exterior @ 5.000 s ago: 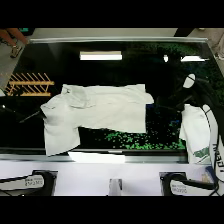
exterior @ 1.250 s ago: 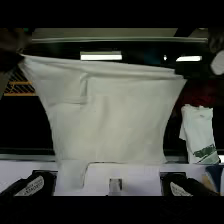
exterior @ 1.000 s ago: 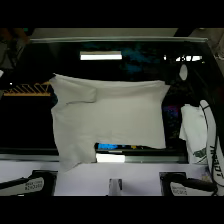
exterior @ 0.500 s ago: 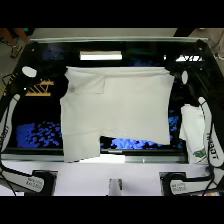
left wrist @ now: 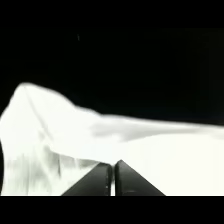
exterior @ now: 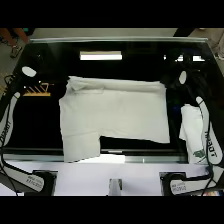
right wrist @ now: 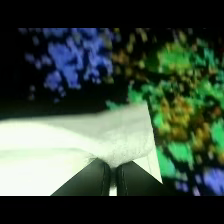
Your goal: Fold the shirts.
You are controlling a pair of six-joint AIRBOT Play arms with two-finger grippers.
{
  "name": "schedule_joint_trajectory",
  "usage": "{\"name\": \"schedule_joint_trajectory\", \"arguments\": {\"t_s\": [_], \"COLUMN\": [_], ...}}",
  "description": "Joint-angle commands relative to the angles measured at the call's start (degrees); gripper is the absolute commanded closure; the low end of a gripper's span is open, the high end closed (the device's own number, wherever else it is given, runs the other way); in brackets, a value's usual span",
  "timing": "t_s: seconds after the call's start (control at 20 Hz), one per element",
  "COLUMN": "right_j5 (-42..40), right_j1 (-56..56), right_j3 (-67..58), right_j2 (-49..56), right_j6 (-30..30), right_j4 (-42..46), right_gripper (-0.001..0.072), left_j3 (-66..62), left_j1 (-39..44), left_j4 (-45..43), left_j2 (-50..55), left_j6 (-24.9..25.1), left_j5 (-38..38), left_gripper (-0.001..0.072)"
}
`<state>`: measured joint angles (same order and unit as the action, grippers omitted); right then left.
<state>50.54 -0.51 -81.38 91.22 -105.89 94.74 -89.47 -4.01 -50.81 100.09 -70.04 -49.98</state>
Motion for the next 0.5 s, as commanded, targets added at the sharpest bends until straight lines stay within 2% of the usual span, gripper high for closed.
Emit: {"name": "schedule_joint_trajectory", "arguments": {"t_s": [0.0, 0.15, 0.45], "right_j5": [17.81, 15.78, 14.75], "right_j1": [0.02, 0.02, 0.02], "right_j3": [1.44, 5.25, 7.06], "right_j2": [-1.07, -0.39, 1.9], "right_j6": [6.14, 5.95, 4.94], "right_j4": [-1.27, -2.97, -6.54], "right_gripper": [0.0677, 0.0677, 0.0677], "left_j3": [-0.98, 0.52, 0.68], "left_j1": [-3.39, -3.34, -3.02], "left_j4": [-5.25, -7.5, -7.48], "left_j2": [0.72, 2.4, 3.61], "left_j6": [-4.46, -6.32, -9.38], "left_j5": [-18.95, -22.53, -24.96], "left_gripper": [0.0668, 0.0668, 0.0667]}}
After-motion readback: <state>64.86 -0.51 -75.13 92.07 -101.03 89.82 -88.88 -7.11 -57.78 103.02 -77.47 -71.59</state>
